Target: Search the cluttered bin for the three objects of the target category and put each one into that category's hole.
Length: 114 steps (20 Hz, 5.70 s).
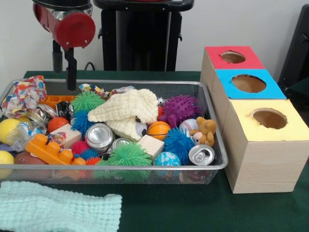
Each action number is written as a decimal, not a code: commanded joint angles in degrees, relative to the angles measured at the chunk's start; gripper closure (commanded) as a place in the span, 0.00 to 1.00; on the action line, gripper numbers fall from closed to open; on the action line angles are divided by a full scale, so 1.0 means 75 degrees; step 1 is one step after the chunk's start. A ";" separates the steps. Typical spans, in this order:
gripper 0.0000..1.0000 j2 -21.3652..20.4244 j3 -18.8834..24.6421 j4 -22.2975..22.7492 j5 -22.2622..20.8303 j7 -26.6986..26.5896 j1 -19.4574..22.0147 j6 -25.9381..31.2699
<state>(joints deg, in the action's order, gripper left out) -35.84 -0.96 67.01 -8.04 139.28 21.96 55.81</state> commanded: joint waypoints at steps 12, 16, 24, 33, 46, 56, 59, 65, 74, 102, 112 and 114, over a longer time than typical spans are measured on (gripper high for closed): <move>0.00 -0.0006 0.0236 0.1372 -0.0052 0.0202 -0.0965 0.0369; 0.00 -0.0056 0.0064 0.1594 0.0096 0.0775 -0.1333 0.0231; 0.00 0.0235 -0.0110 0.1793 0.0363 0.1285 -0.1664 -0.0337; 0.00 0.0957 -0.0176 0.1658 0.0370 0.1355 -0.1625 -0.1312; 0.00 0.1851 -0.0408 0.0257 0.0709 0.1502 -0.1692 -0.0641; 0.00 0.1922 -0.1300 -0.0161 0.1804 0.3261 -0.2655 0.0820; 0.00 0.1803 -0.1473 -0.0287 0.2019 0.3378 -0.2791 0.1348; 0.00 0.1564 -0.1717 -0.0246 0.2221 0.3422 -0.2924 0.1860; 0.00 0.2549 -0.1750 -0.0138 0.2285 0.3207 -0.2657 0.0049; 0.00 0.2284 -0.2281 0.0416 0.3695 0.3923 -0.3681 0.0703; 0.00 0.3097 -0.2123 0.0666 0.3959 0.3328 -0.3528 -0.1024; 0.00 0.3222 -0.2135 0.0611 0.3983 0.3316 -0.3516 -0.1161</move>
<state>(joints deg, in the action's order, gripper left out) -17.15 -19.20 65.49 19.97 149.55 -6.37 54.67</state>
